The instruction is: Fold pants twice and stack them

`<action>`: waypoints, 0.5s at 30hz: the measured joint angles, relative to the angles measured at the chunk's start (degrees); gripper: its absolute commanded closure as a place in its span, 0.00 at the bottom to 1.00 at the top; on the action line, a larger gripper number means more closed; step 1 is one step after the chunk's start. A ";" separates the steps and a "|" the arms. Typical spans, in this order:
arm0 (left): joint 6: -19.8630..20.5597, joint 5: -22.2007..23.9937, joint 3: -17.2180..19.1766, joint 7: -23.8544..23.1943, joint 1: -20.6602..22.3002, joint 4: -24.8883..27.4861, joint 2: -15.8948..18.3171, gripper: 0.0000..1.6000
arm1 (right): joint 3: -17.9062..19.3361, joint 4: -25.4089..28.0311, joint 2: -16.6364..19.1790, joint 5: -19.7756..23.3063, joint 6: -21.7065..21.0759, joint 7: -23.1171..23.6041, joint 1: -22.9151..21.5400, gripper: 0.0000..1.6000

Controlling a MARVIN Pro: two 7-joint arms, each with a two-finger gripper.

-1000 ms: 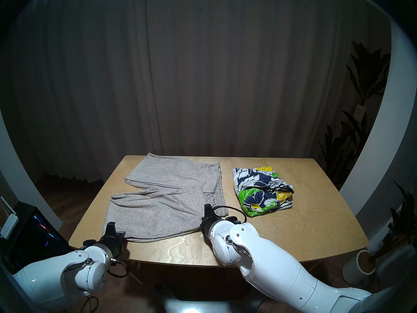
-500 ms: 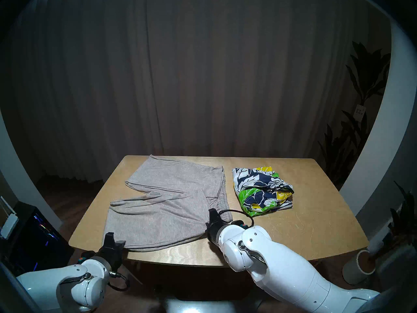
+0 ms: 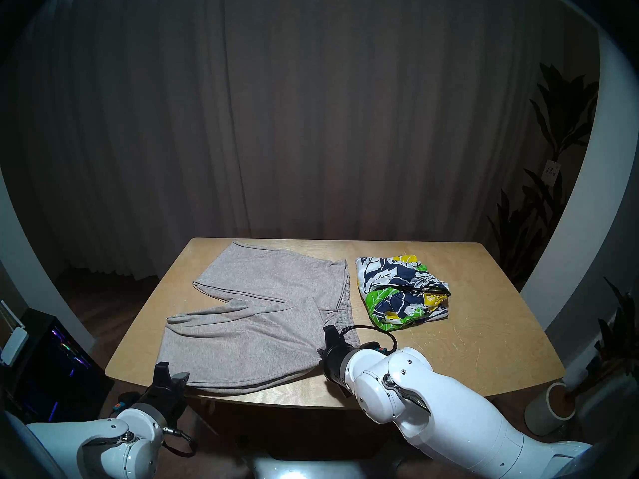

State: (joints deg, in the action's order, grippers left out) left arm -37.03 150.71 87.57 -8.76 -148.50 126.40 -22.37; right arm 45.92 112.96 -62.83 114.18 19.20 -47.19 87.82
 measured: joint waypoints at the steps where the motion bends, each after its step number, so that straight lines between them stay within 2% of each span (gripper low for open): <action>1: -0.02 -0.04 0.49 -0.31 -0.74 0.23 0.05 1.00 | 0.15 0.12 0.10 0.15 -0.01 0.00 0.06 1.00; 7: -0.04 -0.25 2.05 -0.70 -2.38 0.93 0.63 1.00 | 1.26 0.24 -0.11 1.17 0.23 0.24 -0.10 1.00; 15: 0.53 -0.65 4.44 0.29 -1.24 1.38 2.74 1.00 | 3.49 -0.56 -1.24 2.72 1.33 0.94 -1.47 1.00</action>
State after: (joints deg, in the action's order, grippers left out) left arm -36.50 150.06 92.01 -8.47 -149.73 127.78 -19.64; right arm 49.41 112.41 -64.07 116.90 20.53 -46.24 86.35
